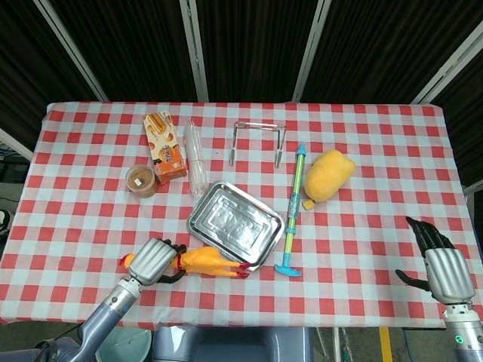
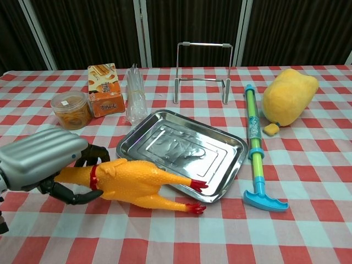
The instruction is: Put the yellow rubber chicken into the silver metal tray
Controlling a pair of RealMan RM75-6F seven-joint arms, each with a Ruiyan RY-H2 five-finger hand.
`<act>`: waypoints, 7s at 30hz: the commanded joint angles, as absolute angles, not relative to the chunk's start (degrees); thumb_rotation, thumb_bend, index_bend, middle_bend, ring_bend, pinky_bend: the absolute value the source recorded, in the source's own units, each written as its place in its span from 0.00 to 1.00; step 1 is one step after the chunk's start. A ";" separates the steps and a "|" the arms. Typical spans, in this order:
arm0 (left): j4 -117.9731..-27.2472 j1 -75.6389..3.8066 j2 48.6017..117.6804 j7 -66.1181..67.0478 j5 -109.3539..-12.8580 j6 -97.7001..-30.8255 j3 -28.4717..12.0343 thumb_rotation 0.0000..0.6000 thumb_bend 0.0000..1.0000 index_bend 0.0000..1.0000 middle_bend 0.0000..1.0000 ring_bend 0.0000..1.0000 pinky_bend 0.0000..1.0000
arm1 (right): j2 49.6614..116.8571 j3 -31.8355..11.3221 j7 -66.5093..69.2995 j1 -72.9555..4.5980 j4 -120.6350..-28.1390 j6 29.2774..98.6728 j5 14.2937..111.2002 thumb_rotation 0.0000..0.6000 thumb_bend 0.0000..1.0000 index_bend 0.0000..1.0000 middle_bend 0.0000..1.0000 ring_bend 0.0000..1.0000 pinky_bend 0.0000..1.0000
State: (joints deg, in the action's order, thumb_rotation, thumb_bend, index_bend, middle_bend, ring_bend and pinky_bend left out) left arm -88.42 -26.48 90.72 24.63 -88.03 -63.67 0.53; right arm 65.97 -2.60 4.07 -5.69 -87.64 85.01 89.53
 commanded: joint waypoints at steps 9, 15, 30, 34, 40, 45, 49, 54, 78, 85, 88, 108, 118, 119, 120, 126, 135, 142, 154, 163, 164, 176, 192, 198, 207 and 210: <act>-97.97 -32.80 76.93 17.12 -95.56 -63.10 -1.70 1.00 0.79 0.61 0.66 0.58 0.69 | 56.35 -0.23 21.34 -11.18 -98.41 81.60 99.70 1.00 0.15 0.04 0.16 0.14 0.32; -103.22 -37.60 70.65 19.95 -92.40 -59.48 -7.93 1.00 0.81 0.63 0.67 0.59 0.69 | 52.92 0.82 41.16 -17.90 -104.51 77.86 105.83 1.00 0.15 0.06 0.16 0.16 0.33; -107.37 -49.83 74.11 35.61 -76.11 -51.41 -17.68 1.00 0.80 0.63 0.67 0.60 0.72 | 52.86 -4.22 42.06 -31.30 -112.02 59.79 94.89 1.00 0.15 0.00 0.14 0.10 0.27; -106.95 -52.66 77.87 39.80 -71.88 -51.57 -18.35 1.00 0.80 0.62 0.67 0.60 0.72 | 54.55 -5.53 39.30 -33.41 -111.75 55.76 89.61 1.00 0.15 0.00 0.13 0.09 0.24; -105.12 -57.56 84.92 47.52 -65.50 -54.39 -19.40 1.00 0.80 0.59 0.67 0.60 0.72 | 56.56 -6.94 30.56 -35.47 -112.54 51.70 81.29 1.00 0.15 0.00 0.12 0.07 0.19; -103.15 -60.76 89.86 53.36 -60.72 -57.70 -19.31 1.00 0.79 0.60 0.67 0.60 0.72 | 57.88 -7.88 25.65 -36.53 -113.60 49.91 74.90 1.00 0.15 0.00 0.12 0.06 0.19; -101.81 -62.41 92.24 55.41 -58.81 -59.51 -19.13 1.00 0.77 0.60 0.67 0.60 0.72 | 58.42 -8.29 22.90 -36.74 -114.00 49.77 71.82 1.00 0.15 0.00 0.12 0.06 0.19; -100.76 -64.18 94.12 56.31 -56.92 -60.25 -18.65 1.00 0.76 0.60 0.67 0.60 0.72 | 60.09 -9.37 19.19 -37.35 -113.37 50.27 67.17 1.00 0.15 0.00 0.12 0.06 0.17; -102.70 -65.70 93.52 54.87 -57.10 -62.56 -15.29 1.00 0.76 0.60 0.67 0.60 0.72 | 65.45 -12.27 12.47 -38.55 -108.35 51.20 58.26 1.00 0.15 0.09 0.13 0.12 0.18; -103.21 -65.86 92.75 53.91 -56.24 -62.33 -14.83 1.00 0.76 0.60 0.67 0.60 0.72 | 66.69 -12.52 11.21 -38.12 -107.25 52.18 57.74 1.00 0.25 0.37 0.32 0.32 0.32; -103.16 -65.91 92.59 53.48 -55.85 -62.34 -14.77 1.00 0.76 0.60 0.67 0.60 0.72 | 67.11 -12.67 11.03 -37.91 -106.95 52.50 57.87 1.00 0.36 0.48 0.40 0.39 0.40; -101.21 -67.04 93.17 51.94 -54.38 -62.04 -14.06 1.00 0.76 0.60 0.67 0.60 0.72 | 68.58 -13.42 9.79 -36.41 -106.47 54.64 59.68 1.00 0.92 0.97 0.88 0.88 0.83; -99.63 -67.75 93.80 53.45 -55.25 -63.42 -13.86 1.00 0.75 0.61 0.68 0.61 0.72 | 63.06 -12.67 15.44 -36.46 -107.34 47.12 64.62 1.00 0.41 0.32 0.41 0.31 0.42; -99.49 -67.78 93.89 53.54 -55.38 -63.57 -13.86 1.00 0.75 0.61 0.68 0.61 0.72 | 62.62 -12.58 15.76 -36.57 -107.39 46.44 64.97 1.00 0.34 0.24 0.35 0.25 0.37; -99.28 -67.83 94.03 53.66 -55.58 -63.79 -13.87 1.00 0.75 0.61 0.68 0.61 0.72 | 61.93 -12.51 16.32 -36.73 -107.47 45.44 65.45 1.00 0.27 0.16 0.29 0.20 0.33; -98.61 -67.83 94.53 53.83 -55.61 -64.27 -13.80 1.00 0.75 0.61 0.68 0.61 0.72 | 59.52 -12.02 19.39 -37.04 -107.30 42.04 68.51 1.00 0.18 0.00 0.17 0.08 0.19; -97.51 -67.88 95.19 53.16 -56.14 -63.96 -13.49 1.00 0.75 0.61 0.68 0.61 0.72 | 60.14 -12.28 21.70 -36.90 -106.47 42.37 69.28 1.00 0.18 0.00 0.16 0.07 0.19; -97.46 -67.98 95.64 52.84 -56.14 -63.47 -13.33 1.00 0.75 0.61 0.68 0.61 0.72 | 61.97 -12.87 20.23 -37.10 -105.52 44.37 67.07 1.00 0.25 0.29 0.31 0.27 0.34; -98.59 -67.74 94.86 51.65 -55.51 -62.76 -13.56 1.00 0.75 0.61 0.68 0.61 0.72 | 63.39 -12.84 16.57 -37.33 -105.10 46.22 64.44 1.00 0.82 0.78 0.69 0.68 0.72; -99.10 -67.78 94.67 51.17 -55.61 -62.61 -13.47 1.00 0.75 0.61 0.68 0.61 0.72 | 64.74 -12.59 13.75 -36.88 -104.90 48.90 64.92 1.00 1.00 0.98 0.88 0.89 0.90; -99.13 -67.76 94.64 51.14 -55.68 -62.64 -13.42 1.00 0.75 0.61 0.68 0.61 0.72 | 64.81 -12.57 13.57 -36.83 -104.98 49.10 65.02 1.00 1.00 1.00 0.90 0.91 0.92; -99.40 -66.93 93.87 49.63 -56.98 -62.77 -12.70 1.00 0.75 0.61 0.68 0.61 0.72 | 61.43 -10.99 15.10 -37.41 -106.12 44.38 69.03 1.00 0.66 0.47 0.61 0.50 0.51; -96.61 -61.90 92.35 38.87 -65.33 -63.06 -8.62 1.00 0.75 0.61 0.68 0.61 0.71 | 57.92 -8.80 14.98 -35.36 -102.11 45.55 71.86 1.00 0.10 0.00 0.00 0.00 0.04; -92.89 -57.85 92.79 27.99 -70.17 -63.83 -6.30 1.00 0.70 0.61 0.67 0.61 0.70 | 55.36 -8.46 16.18 -32.79 -100.61 48.52 72.25 1.00 0.10 0.00 0.00 0.00 0.04; -79.66 -53.68 98.67 16.97 -72.10 -62.80 -4.78 1.00 0.57 0.59 0.65 0.58 0.62 | 54.32 -8.44 18.77 -28.64 -98.75 54.51 73.47 1.00 0.10 0.00 0.00 0.00 0.04; -75.59 -52.68 101.84 15.13 -70.86 -62.14 -5.33 1.00 0.47 0.59 0.65 0.58 0.59 | 54.82 -8.76 19.69 -27.76 -98.36 56.36 73.96 1.00 0.10 0.00 0.00 0.00 0.04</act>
